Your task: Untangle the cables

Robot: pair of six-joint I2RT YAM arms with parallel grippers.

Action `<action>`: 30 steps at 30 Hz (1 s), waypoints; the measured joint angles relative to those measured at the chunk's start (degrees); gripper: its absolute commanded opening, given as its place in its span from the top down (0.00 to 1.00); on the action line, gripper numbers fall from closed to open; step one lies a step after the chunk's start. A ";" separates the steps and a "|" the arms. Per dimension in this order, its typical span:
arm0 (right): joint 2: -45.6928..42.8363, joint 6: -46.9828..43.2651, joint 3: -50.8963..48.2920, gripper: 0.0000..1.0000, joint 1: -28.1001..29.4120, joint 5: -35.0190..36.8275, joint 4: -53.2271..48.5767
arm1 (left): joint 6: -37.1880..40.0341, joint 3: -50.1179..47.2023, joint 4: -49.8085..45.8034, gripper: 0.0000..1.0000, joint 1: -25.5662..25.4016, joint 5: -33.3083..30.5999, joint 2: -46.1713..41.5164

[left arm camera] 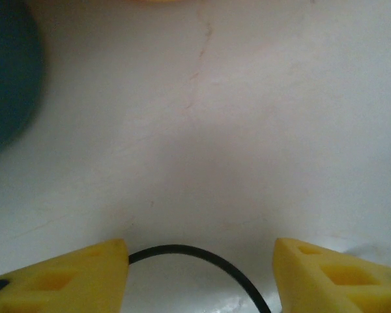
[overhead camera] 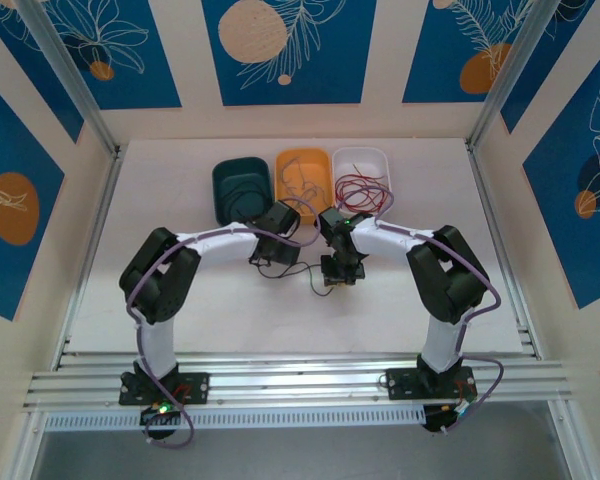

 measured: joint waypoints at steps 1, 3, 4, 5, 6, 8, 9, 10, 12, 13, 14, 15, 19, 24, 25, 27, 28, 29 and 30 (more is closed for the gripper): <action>0.00 0.00 0.00 0.73 0.00 -0.04 0.00 | 0.22 0.04 -0.35 0.58 0.00 -0.39 0.09; -0.04 0.02 -0.07 0.73 -0.02 -0.04 0.02 | 0.09 0.04 -1.27 0.72 -0.02 -1.51 0.11; -0.17 0.07 -0.20 0.73 -0.02 -0.04 0.17 | 0.33 0.04 -1.53 0.79 -0.04 -1.92 0.09; -0.48 0.20 -0.59 0.73 -0.07 -0.07 0.44 | 0.24 0.04 -1.81 0.85 -0.04 -2.47 0.09; -0.83 0.31 -1.09 0.73 -0.22 -0.11 0.68 | 0.11 -0.04 -2.03 0.89 -0.04 -3.04 0.00; -1.49 0.63 -2.01 0.72 -0.55 -0.13 1.25 | 0.35 -0.63 -2.21 0.97 -0.04 -3.98 -0.50; -1.86 0.74 -2.43 0.71 -0.72 -0.13 1.44 | 0.28 -1.16 -2.23 1.00 -0.04 -4.55 -1.01; -2.19 0.90 -2.78 0.70 -0.79 -0.13 1.49 | 0.28 -1.66 -2.25 1.00 -0.04 -4.92 -1.44; -2.89 1.33 -3.65 0.69 -1.16 -0.04 1.42 | 0.39 -2.95 -2.45 1.00 -0.04 -6.05 -2.89; -3.15 1.55 -3.96 0.69 -1.36 0.00 1.25 | 0.42 -3.50 -2.49 1.00 -0.04 -6.49 -3.52; -3.41 1.73 -4.24 0.69 -1.60 0.17 1.01 | 0.39 -4.15 -2.69 1.00 -0.04 -7.17 -4.46; -3.63 1.97 -4.52 0.69 -1.84 0.37 0.74 | 0.42 -4.83 -3.04 1.00 -0.04 -7.91 -5.49; -4.72 2.80 -5.75 0.63 -2.80 1.36 0.07 | 0.50 -6.91 -4.33 1.00 0.26 -10.40 -10.10; -5.97 3.65 -7.17 0.59 -4.44 4.17 -2.27 | 1.05 -9.81 -5.90 1.00 2.25 -12.83 -18.08; -6.23 3.74 -7.48 0.58 -4.83 4.92 -2.84 | 1.09 -10.40 -6.32 1.00 2.82 -13.31 -19.65; -7.04 4.09 -8.11 0.56 -5.51 5.86 -3.78 | 1.27 -11.74 -7.04 1.00 3.89 -14.01 -22.93; -7.52 4.17 -8.39 0.55 -5.64 6.10 -3.96 | 1.51 -12.35 -7.34 1.00 4.15 -14.10 -24.24; -8.17 4.28 -8.63 0.54 -5.81 6.21 -4.13 | 1.75 -13.09 -7.82 0.90 4.46 -14.10 -25.83; -8.94 4.33 -8.74 0.50 -5.84 6.21 -4.22 | 1.95 -13.64 -8.35 0.84 4.55 -14.03 -27.06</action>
